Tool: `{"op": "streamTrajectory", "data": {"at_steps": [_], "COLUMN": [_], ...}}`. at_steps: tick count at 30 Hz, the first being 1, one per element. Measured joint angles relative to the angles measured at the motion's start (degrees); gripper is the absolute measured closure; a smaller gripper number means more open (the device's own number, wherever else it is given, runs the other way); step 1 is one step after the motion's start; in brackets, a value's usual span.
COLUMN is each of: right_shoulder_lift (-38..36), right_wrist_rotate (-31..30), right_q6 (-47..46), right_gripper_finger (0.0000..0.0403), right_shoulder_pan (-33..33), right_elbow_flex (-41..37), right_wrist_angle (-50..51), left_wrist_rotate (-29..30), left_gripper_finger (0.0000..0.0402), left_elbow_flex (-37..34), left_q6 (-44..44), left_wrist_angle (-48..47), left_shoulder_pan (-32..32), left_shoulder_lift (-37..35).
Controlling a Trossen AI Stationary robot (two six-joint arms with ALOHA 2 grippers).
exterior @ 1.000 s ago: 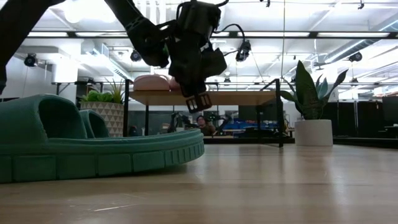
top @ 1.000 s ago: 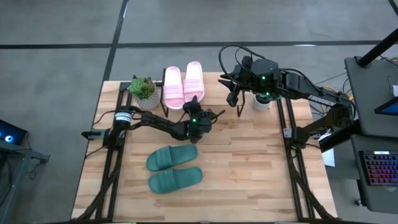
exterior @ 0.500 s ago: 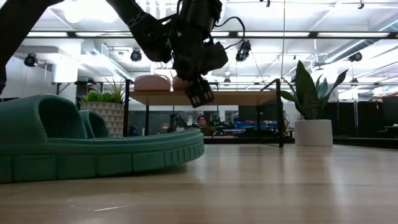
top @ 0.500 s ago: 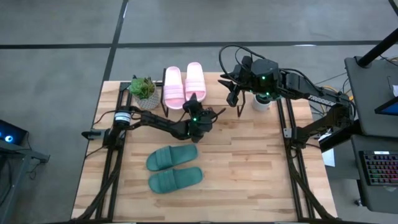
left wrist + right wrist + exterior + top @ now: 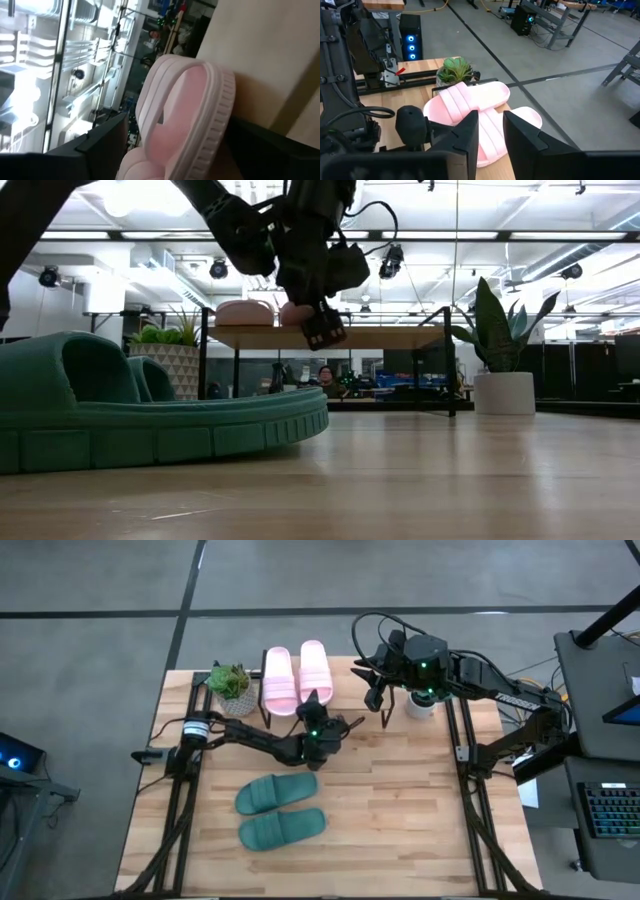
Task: Pick and place slides into the shelf
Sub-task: Put the pink slipper on the shelf
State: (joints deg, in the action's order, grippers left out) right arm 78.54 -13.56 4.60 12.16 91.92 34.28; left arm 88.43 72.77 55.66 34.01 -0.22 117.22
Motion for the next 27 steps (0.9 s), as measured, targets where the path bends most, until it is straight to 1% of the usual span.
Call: {"op": "streamTrajectory", "data": {"at_steps": [4, 10, 20, 27], "right_shoulder_lift": [0.00, 0.00, 0.00, 0.00], "right_wrist_rotate": [0.00, 0.00, 0.00, 0.00], "right_q6": [-0.02, -0.02, -0.04, -0.04], "right_gripper_finger": [0.0316, 0.0312, 0.0325, 0.0321], "right_shoulder_pan": [0.00, 0.00, 0.00, -0.02], "right_elbow_flex": [0.00, 0.00, 0.00, 0.00], "right_wrist_angle": [0.00, 0.04, 1.26, 1.79], "left_wrist_rotate": [-2.94, -3.35, -3.06, -5.34], "left_gripper_finger": [0.0096, 0.0096, 0.0096, 0.0096], "left_elbow_flex": [-0.21, -0.24, -1.02, -0.87], "left_q6": [0.17, 0.40, 1.68, 1.72], "left_wrist_angle": [-0.28, -0.17, -0.40, -0.41], "left_shoulder_pan": [-0.91, -2.14, -2.75, -5.59], "left_shoulder_lift": [-1.18, -1.98, -2.03, -2.07]}}
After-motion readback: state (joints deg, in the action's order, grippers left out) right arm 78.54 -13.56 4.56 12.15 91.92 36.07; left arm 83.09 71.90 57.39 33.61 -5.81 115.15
